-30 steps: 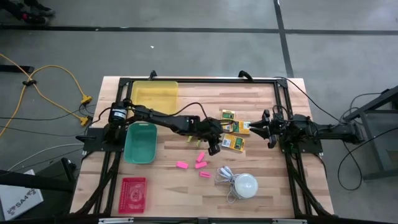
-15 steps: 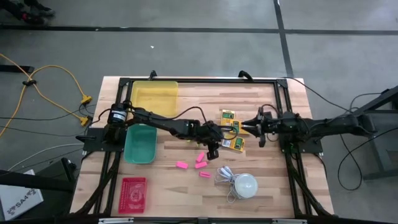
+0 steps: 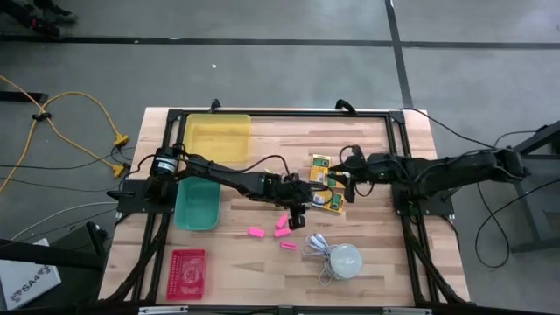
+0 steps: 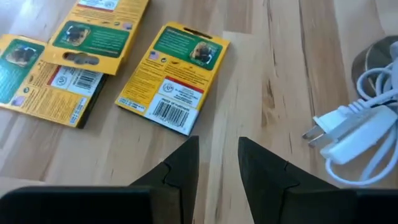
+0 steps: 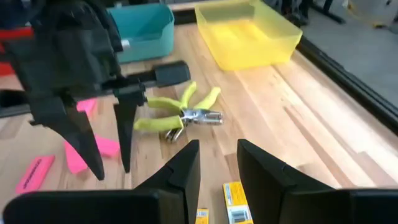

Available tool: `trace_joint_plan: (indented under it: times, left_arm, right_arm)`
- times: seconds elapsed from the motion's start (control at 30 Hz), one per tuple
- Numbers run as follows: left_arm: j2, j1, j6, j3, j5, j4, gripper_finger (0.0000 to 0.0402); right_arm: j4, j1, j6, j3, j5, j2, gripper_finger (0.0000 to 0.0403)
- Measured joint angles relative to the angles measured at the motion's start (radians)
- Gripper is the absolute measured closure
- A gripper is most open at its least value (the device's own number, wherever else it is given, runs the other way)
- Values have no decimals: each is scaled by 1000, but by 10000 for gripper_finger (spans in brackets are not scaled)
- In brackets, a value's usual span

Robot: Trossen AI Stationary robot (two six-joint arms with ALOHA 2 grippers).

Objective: Pick & Place School Supplies
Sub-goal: Put the middle yellow crayon box into the yellow bin

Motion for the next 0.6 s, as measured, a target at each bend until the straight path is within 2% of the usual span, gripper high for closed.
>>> trace_joint_plan:
  times: [0.33,0.6]
  left_arm:
    - [-14,-4,-42,-97,-30,30,293]
    - [-153,-6,-35,-233,-37,167,293]
  right_arm:
    - [-71,-26,22,91,6,48,308]
    - [-208,-131,40,163,-23,58,308]
